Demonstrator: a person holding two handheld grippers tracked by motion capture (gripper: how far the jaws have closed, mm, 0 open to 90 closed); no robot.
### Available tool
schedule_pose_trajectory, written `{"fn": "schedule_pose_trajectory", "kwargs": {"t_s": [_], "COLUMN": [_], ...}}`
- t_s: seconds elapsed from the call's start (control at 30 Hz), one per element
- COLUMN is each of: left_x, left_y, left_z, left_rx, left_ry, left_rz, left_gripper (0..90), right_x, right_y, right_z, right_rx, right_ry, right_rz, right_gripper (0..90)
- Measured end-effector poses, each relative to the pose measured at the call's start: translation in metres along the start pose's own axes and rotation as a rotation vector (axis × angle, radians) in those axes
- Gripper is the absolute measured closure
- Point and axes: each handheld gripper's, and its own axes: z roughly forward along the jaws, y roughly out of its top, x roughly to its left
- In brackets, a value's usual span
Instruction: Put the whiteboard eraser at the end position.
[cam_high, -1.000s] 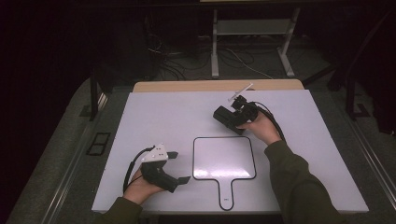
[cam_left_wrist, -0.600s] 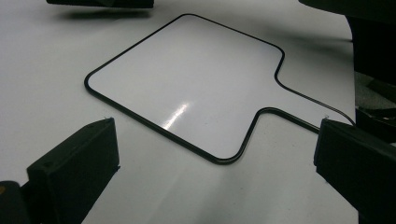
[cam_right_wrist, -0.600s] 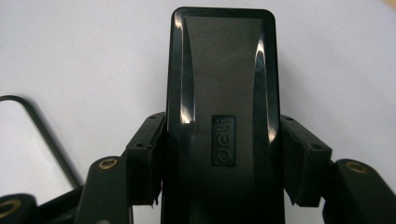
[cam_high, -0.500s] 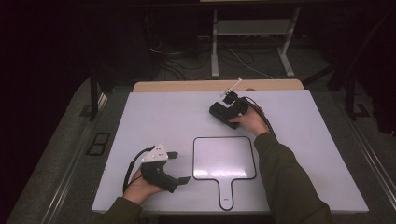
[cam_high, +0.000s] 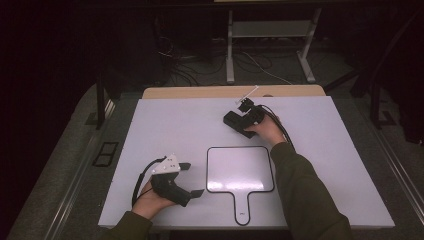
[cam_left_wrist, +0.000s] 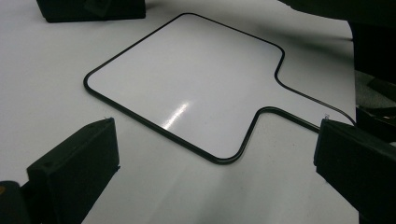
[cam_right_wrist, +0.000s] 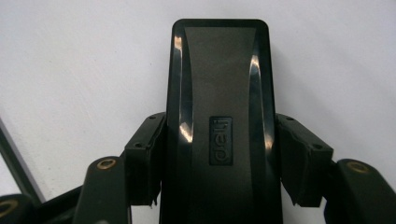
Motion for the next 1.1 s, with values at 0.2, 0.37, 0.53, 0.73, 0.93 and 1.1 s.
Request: {"fn": "schedule_pose_trajectory", "kwargs": {"t_s": [0.2, 0.37, 0.53, 0.73, 0.93, 1.1], "left_x": [0.001, 0.003, 0.007, 0.010, 0.011, 0.012], "left_y": [-0.001, -0.002, -0.004, -0.006, -0.005, -0.005], "left_z": [0.000, 0.001, 0.001, 0.004, 0.005, 0.006], "left_rx": [0.006, 0.014, 0.010, 0.020, 0.011, 0.020], "left_ry": [0.007, 0.012, 0.022, 0.033, 0.036, 0.037], "left_rz": [0.003, 0.002, -0.005, -0.006, -0.012, -0.009], "left_gripper": [0.0, 0.0, 0.0, 0.0, 0.0, 0.0], "right_x": [-0.007, -0.007, -0.003, -0.003, -0.002, 0.001], "right_y": [-0.003, -0.005, -0.007, -0.013, -0.028, -0.041], "right_z": [-0.009, -0.015, -0.025, -0.041, -0.057, -0.064], "right_rx": [-0.065, -0.073, -0.114, -0.169, -0.230, -0.244], "right_ry": [0.041, 0.026, 0.009, 0.009, 0.025, 0.023], "right_rz": [0.067, 0.063, 0.071, 0.108, 0.128, 0.122], "right_gripper": [25.5, 19.8, 15.3, 10.5, 10.6, 10.6]}}
